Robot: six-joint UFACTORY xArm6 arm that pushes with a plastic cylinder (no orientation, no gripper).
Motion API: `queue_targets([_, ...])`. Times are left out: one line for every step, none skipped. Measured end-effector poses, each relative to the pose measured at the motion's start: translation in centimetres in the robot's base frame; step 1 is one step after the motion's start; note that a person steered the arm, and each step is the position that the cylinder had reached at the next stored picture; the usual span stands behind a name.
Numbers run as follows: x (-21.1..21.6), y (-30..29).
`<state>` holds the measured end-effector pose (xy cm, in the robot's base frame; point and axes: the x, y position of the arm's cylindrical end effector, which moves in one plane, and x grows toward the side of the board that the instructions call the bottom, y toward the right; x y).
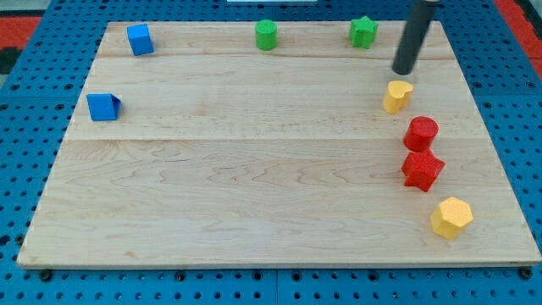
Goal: Push the blue triangle a bit right
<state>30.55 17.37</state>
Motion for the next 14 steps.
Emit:
queue_targets([2.2, -3.2])
queue_targets([5.6, -3.2])
queue_targets([6.6, -1.2])
queue_targets([6.6, -1.2])
queue_targets([6.6, -1.2])
queue_targets([5.8, -1.2])
queue_targets([5.3, -3.1])
queue_targets([4.5, -5.0])
queue_targets([5.7, -8.2])
queue_targets([9.0, -20.0])
queue_targets([11.3, -32.2])
queue_targets([17.7, -43.5])
queue_targets([18.0, -47.9])
queue_targets([12.8, -45.4])
